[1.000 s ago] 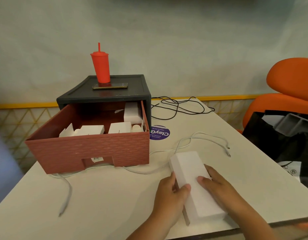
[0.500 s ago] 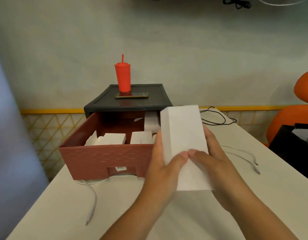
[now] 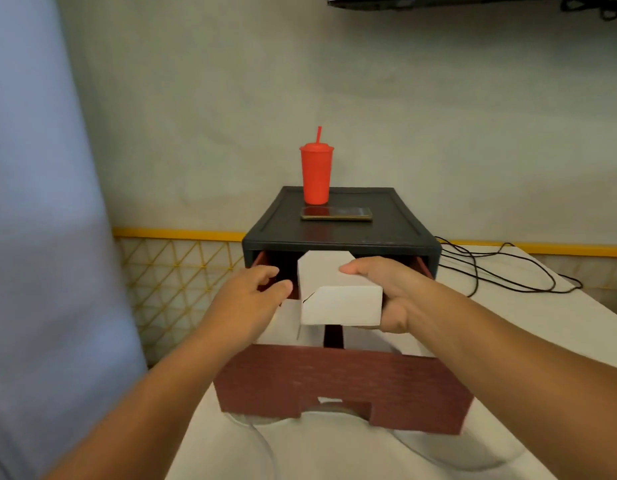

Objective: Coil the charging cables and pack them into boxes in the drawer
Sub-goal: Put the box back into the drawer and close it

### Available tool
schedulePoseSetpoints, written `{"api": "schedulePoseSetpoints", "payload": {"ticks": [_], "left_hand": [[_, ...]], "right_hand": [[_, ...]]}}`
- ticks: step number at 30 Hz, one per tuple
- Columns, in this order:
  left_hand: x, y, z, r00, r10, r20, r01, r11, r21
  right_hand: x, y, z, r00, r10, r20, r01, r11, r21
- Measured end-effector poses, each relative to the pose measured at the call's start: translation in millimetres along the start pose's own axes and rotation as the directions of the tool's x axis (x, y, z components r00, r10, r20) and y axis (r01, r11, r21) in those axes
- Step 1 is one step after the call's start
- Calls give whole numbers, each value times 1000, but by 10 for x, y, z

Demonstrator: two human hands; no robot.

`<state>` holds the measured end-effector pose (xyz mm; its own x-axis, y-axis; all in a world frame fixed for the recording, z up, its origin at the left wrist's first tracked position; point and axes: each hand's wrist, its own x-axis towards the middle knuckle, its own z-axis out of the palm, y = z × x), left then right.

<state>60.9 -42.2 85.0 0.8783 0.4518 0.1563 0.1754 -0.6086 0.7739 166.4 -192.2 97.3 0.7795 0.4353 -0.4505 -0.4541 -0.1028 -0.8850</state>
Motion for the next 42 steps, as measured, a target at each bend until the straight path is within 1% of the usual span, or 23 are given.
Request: {"api": "schedulePoseSetpoints", "payload": {"ticks": [1, 3, 5, 7, 9, 11, 13, 16, 19, 22, 24, 27, 32, 34, 37, 39, 40, 42], "left_hand": [[67, -107, -56, 1000, 21, -14, -20, 996, 87], [168, -275, -140, 999, 38, 3, -38, 978, 204], [267, -428, -176, 999, 16, 43, -26, 971, 239], [378, -549, -179, 994, -36, 101, 19, 987, 159], [459, -631, -167, 981, -116, 153, 115, 993, 11], [527, -712, -145, 965, -177, 194, 202, 972, -117], [553, -750, -117, 955, -213, 207, 256, 943, -211], [586, -824, -75, 956, -201, 216, 262, 914, -309], [579, -883, -50, 960, -178, 215, 245, 907, -344], [600, -949, -26, 961, -174, 214, 243, 902, -358], [604, -956, -26, 962, -163, 221, 237, 898, -370], [608, -971, -20, 960, -158, 232, 237, 899, -369], [626, -1009, -6, 957, -183, 224, 256, 899, -357], [613, -988, -14, 960, -183, 211, 250, 900, -357], [592, -940, -20, 964, -165, 209, 235, 899, -371], [580, -904, -23, 965, -160, 210, 231, 898, -375], [577, -899, -23, 965, -157, 211, 228, 897, -378], [573, -904, -22, 966, -146, 212, 219, 900, -377]], "right_hand": [[144, -20, 31, 1000, 23, -12, -23, 999, -23], [421, -55, 82, 997, 53, -49, -56, 997, -58], [672, -79, 133, 993, 67, -93, -75, 994, -84], [920, -86, 196, 990, 63, -123, -76, 991, -108], [1152, -74, 255, 989, 32, -145, -50, 992, -118], [1358, -61, 308, 986, -11, -164, -10, 992, -124], [1531, -65, 345, 982, -58, -182, 34, 991, -131], [1738, -96, 374, 967, -111, -230, 75, 985, -158], [1880, -82, 391, 958, -134, -254, 75, 971, -229], [1955, -26, 452, 960, -170, -222, 65, 907, -416], [1975, 12, 478, 969, -155, -190, 46, 876, -480], [1941, 60, 477, 973, -145, -180, 18, 824, -566], [1953, 128, 448, 986, -166, -36, 89, 690, -718], [1988, 119, 469, 980, -198, -19, 114, 638, -762], [2035, 95, 514, 954, -298, -41, 129, 526, -840], [2092, 68, 519, 924, -375, -77, 107, 445, -889], [2104, 54, 523, 914, -398, -83, 101, 420, -902], [2137, 46, 524, 915, -396, -81, 96, 409, -907]]}}
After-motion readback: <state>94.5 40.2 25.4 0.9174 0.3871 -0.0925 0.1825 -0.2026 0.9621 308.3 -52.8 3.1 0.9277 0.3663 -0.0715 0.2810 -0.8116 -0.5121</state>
